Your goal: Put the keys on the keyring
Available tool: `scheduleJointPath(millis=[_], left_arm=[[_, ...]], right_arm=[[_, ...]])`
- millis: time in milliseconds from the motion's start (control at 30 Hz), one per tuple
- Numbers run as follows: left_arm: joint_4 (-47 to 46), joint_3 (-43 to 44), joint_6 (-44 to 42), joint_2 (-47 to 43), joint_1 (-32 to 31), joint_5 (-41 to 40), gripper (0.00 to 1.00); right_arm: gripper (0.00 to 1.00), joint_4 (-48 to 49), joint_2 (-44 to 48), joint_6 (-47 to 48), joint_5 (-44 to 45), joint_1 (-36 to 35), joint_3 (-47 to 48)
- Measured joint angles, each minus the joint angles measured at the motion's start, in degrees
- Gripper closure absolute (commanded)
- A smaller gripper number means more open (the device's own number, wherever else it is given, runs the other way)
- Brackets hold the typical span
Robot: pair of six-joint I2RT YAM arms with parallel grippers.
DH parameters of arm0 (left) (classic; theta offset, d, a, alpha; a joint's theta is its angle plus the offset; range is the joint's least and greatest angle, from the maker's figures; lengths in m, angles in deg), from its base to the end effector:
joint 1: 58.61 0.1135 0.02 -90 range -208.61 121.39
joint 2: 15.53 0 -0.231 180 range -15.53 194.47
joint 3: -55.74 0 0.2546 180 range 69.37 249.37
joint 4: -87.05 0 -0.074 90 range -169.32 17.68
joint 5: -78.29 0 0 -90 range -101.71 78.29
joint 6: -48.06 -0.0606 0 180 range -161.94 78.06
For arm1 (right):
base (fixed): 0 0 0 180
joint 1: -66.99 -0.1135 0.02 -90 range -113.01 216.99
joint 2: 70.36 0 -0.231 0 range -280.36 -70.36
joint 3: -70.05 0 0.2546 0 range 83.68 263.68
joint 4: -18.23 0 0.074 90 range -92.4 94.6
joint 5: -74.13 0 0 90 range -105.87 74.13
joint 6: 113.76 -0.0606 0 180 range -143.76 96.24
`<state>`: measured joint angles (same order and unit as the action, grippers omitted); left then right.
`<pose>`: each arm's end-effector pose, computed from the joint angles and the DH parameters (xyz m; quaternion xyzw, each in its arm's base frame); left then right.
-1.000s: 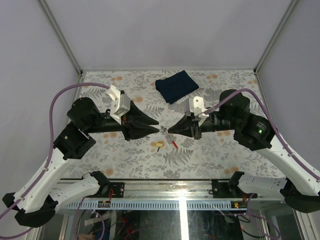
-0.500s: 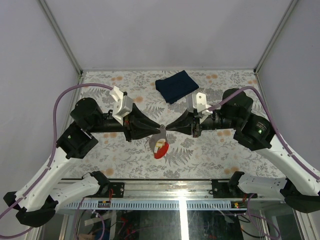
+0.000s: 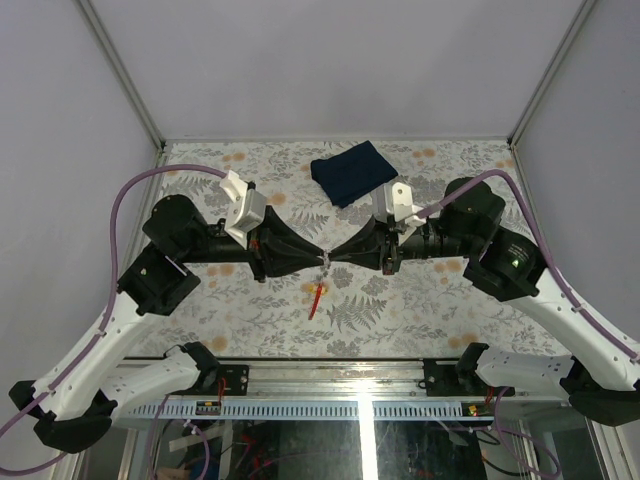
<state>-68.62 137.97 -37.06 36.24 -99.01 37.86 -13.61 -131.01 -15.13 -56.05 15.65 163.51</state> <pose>0.1294 -0.1707 0.4361 0.4821 0.4827 -0.5185 0.5155 0.1200 0.2126 0.4548 -0.5412 0.4479 0.4681 0.5360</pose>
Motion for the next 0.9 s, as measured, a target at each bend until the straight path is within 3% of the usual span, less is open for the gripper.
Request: scheduleJointPath(millis=[533,667,900], left_arm=[[-3.5,-0.96,2.19,0.07,-0.11,1.03,0.9],[-4.2,-1.11,2.56,0.07,-0.11,1.01,1.0],[-4.48,-1.27,2.75,0.07,-0.11,0.59,1.0]], right_arm=[[1.0,2.47,-0.24,-1.84,-1.51,0.0,-1.09],[1.0,2.84,-0.24,-2.29,-1.55,0.0,-1.55],[1.0,3.98,-0.02,-2.89,-1.4,0.0,-2.45]])
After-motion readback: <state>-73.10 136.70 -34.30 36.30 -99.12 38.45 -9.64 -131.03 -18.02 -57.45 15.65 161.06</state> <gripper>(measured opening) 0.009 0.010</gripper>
